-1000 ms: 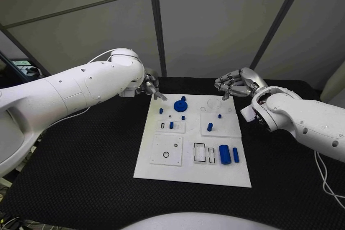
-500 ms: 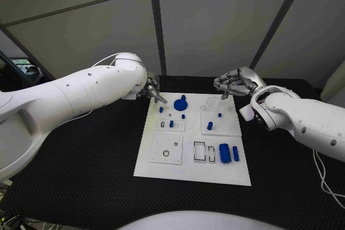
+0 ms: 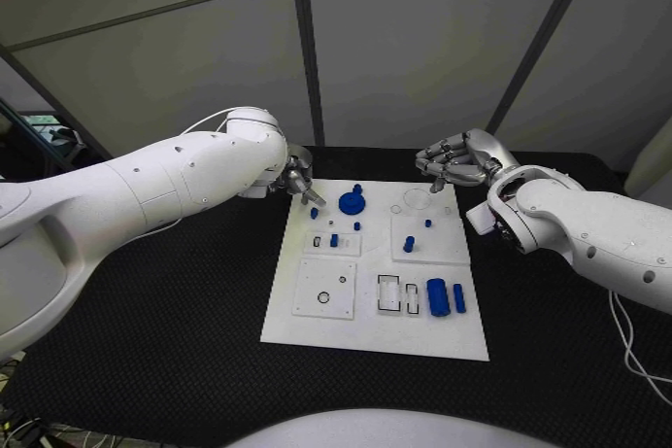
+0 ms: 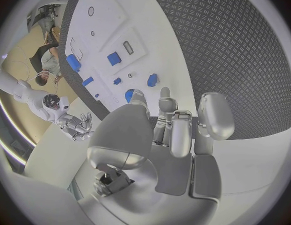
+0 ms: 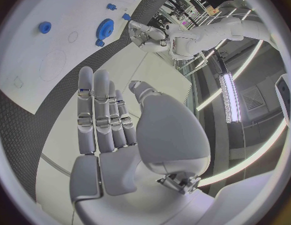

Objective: Assemble the parts on the task board

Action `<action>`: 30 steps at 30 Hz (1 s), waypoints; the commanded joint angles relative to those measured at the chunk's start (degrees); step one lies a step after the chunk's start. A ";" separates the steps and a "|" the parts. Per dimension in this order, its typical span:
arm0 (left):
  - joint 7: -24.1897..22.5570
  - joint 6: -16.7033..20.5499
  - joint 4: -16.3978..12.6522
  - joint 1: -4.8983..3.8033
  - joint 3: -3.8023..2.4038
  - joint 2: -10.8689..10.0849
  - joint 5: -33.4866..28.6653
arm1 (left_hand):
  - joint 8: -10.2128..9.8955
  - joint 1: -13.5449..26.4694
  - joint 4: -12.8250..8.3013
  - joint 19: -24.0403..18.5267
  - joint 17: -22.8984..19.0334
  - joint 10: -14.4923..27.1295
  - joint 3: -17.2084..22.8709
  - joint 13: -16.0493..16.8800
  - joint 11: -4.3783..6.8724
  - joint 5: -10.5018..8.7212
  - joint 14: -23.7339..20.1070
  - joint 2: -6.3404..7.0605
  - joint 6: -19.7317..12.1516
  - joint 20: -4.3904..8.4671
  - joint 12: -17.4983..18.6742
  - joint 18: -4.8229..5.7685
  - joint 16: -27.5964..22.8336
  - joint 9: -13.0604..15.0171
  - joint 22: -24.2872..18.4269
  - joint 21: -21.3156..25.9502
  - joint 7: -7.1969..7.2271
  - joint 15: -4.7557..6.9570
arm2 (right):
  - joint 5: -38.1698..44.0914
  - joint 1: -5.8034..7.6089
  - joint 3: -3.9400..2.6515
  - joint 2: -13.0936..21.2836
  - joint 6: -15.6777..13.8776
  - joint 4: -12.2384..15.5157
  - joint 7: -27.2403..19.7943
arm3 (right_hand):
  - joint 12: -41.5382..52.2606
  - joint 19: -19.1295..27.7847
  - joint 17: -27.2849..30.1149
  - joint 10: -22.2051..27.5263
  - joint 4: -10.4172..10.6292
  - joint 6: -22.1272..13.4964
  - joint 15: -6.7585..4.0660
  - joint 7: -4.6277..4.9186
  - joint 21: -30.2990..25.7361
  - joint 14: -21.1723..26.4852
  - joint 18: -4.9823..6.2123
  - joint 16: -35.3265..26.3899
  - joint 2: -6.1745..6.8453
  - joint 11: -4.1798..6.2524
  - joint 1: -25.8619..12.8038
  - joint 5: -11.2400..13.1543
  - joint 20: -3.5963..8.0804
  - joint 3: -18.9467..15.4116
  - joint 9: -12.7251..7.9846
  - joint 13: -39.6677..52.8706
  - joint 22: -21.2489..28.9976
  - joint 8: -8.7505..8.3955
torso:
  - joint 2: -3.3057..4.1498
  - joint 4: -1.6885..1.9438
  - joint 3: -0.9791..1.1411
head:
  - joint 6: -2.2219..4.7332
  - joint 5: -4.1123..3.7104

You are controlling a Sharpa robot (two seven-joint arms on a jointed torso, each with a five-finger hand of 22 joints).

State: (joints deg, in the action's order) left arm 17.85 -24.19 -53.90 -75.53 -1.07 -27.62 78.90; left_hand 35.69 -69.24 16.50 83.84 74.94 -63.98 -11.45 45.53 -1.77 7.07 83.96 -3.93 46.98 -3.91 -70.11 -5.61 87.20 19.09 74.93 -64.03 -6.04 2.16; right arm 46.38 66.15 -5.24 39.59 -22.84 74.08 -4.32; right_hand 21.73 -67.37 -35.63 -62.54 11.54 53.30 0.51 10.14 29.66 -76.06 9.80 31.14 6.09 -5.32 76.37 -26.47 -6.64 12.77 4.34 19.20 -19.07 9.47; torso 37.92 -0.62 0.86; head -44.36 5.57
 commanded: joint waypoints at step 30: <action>-2.38 -1.50 1.42 1.24 -0.03 1.10 0.50 | -1.54 -4.92 -0.36 0.22 10.26 0.37 2.05 0.40 0.02 0.47 4.04 -0.31 1.30 -0.24 0.18 1.16 0.23 0.42 9.16 -0.12 0.11 -0.31 | 0.12 0.10 -0.03 -0.31 -0.01 -0.02 -0.39 | 0.35 -0.34 -0.07 0.07 0.33 -0.15 0.23 -0.15 -0.34 -0.03 0.68 -0.27 0.12 0.09 -0.22 -0.38 -0.02 0.02 0.08 -0.08 0.11 0.25 | 0.04 -0.03 0.03 | -0.39 0.09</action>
State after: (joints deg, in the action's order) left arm 16.72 -25.68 -52.54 -74.21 -1.08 -26.61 79.02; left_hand 34.40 -73.76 16.05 83.84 74.94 -63.99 -9.71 45.93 -1.77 7.30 83.96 -4.23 47.82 -3.90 -70.11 -5.61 87.20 19.43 74.93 -64.03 -6.03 2.16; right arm 46.40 66.14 -5.24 39.33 -22.81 73.99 -4.31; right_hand 21.73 -67.37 -35.60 -62.54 11.54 53.30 0.51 10.14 29.66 -76.06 9.80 31.14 6.09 -5.32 76.37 -26.47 -6.64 12.77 4.32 19.21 -19.02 9.47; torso 37.94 -0.64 0.90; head -44.71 5.64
